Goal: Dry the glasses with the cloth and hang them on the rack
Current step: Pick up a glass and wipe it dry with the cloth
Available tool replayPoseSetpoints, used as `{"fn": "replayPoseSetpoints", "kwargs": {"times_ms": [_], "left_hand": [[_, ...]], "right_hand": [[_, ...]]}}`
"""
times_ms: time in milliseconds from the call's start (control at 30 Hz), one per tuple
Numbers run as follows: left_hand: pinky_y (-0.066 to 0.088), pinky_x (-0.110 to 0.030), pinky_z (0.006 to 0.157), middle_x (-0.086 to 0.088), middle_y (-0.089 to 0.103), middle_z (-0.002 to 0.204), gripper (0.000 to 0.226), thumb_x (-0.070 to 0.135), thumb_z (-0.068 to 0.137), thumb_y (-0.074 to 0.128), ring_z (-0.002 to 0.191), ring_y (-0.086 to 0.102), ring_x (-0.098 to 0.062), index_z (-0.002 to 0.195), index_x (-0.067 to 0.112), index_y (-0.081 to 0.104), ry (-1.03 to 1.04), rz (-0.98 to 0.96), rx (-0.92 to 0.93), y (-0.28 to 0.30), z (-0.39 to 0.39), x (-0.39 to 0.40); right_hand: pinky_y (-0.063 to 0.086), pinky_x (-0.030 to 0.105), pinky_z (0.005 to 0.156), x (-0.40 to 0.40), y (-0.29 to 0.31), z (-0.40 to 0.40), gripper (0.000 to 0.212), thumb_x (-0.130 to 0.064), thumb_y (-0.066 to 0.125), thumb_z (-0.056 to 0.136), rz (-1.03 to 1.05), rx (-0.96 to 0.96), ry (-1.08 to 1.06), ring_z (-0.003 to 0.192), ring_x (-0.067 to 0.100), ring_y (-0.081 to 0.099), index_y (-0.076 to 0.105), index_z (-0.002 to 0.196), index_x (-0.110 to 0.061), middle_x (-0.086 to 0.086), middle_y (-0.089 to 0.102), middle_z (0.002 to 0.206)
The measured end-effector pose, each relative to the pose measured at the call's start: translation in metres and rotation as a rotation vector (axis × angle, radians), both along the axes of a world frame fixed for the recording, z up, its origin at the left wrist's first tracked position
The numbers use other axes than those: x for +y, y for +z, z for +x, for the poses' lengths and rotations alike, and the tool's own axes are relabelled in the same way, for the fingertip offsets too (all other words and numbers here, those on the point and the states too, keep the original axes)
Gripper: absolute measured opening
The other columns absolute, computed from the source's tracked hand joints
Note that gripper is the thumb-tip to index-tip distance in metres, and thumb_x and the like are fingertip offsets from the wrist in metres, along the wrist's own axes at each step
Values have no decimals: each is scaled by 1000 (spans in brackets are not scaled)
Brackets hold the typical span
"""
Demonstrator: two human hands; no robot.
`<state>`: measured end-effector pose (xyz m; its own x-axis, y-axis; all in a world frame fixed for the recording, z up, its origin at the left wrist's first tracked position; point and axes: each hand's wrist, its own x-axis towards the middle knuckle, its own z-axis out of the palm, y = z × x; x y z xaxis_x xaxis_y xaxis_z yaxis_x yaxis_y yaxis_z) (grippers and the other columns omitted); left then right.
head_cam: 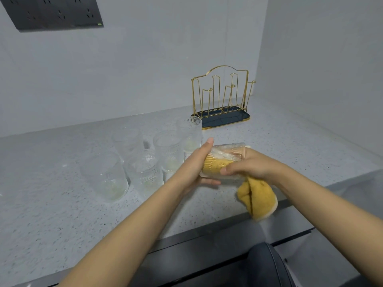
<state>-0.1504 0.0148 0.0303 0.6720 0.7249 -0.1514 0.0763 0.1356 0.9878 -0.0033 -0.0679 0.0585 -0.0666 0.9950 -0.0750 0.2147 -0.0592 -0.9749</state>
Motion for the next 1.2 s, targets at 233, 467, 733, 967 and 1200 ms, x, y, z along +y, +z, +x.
{"fn": "replayPoseSetpoints", "kwargs": {"times_ms": [233, 467, 733, 967, 1200], "left_hand": [[46, -22, 72, 11, 61, 91, 16, 44, 96, 53, 83, 60, -4, 97, 29, 59, 142, 367, -159, -14, 5, -4], [56, -28, 51, -2, 75, 84, 53, 62, 91, 49, 68, 72, -14, 106, 15, 67, 0, -30, 174, 12, 5, 6], [46, -27, 83, 12, 60, 94, 18, 42, 97, 50, 93, 57, -9, 99, 27, 60, 253, 440, -155, -19, 3, -4], [61, -35, 58, -3, 76, 80, 49, 63, 89, 51, 68, 74, -18, 95, 18, 69, -6, -60, 151, 13, -5, 4], [53, -36, 74, 2, 63, 95, 29, 52, 82, 52, 87, 61, -17, 100, 31, 60, 157, 331, -265, -13, -3, -8]], "right_hand": [[54, 22, 63, -3, -5, -2, 12, -21, 68, 70, -95, 323, 35, 74, 14, 69, 76, 80, -22, 1, 73, 81], [53, 20, 72, -1, -9, -9, 29, -6, 71, 75, 113, -127, -30, 81, 8, 67, 65, 96, -24, -5, 70, 87], [54, 22, 62, -4, -7, -9, 30, -15, 71, 69, -162, 428, 26, 71, 15, 69, 64, 98, -10, 3, 72, 80], [51, 21, 80, -5, -9, -19, 34, -2, 69, 76, 163, -180, 22, 88, 8, 65, 64, 98, -27, -6, 70, 93], [55, 25, 63, -6, 1, -8, 24, -3, 69, 66, -87, 457, 59, 74, 21, 69, 70, 89, -11, 9, 72, 82]]}}
